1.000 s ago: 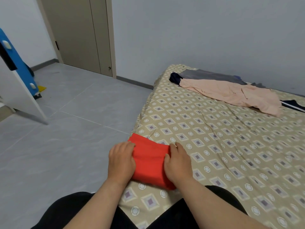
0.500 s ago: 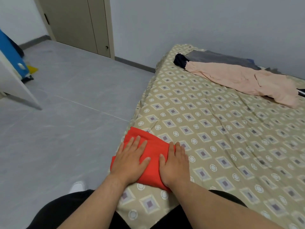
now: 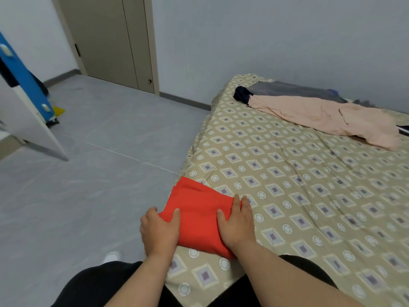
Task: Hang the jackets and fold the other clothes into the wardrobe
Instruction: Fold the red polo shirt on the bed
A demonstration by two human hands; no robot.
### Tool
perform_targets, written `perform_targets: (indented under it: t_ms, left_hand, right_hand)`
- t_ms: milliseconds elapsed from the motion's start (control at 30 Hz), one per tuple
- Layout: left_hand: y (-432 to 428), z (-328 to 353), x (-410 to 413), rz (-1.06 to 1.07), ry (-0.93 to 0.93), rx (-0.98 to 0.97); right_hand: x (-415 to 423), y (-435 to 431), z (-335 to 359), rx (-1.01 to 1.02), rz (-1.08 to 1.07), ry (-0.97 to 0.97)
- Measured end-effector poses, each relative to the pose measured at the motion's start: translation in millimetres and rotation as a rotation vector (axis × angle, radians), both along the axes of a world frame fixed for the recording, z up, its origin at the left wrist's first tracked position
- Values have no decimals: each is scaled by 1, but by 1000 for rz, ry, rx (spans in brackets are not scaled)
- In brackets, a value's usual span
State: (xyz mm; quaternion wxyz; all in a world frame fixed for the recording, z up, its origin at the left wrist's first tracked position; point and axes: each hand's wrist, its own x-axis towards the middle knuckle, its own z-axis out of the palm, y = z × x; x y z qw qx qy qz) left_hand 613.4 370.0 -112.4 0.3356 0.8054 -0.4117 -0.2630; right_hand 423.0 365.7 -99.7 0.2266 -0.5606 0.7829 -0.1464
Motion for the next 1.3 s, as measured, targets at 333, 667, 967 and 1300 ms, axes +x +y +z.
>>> perform_targets:
  t_ms: [333,667,967,1300]
  left_hand:
    - [20,14,25,-68,422,-42]
    - [-4,21,30,-71,482,12]
    - [-15,28,21,-131,747,147]
    - [-15,40,34,-239,1051,494]
  right_hand:
    - [-11,19,54,283,-539,-607]
    - [-9,29,63,304,-530,-704]
    - [-15,17,51,353,-591,-923]
    - [-17,16,51,305,-502,-936]
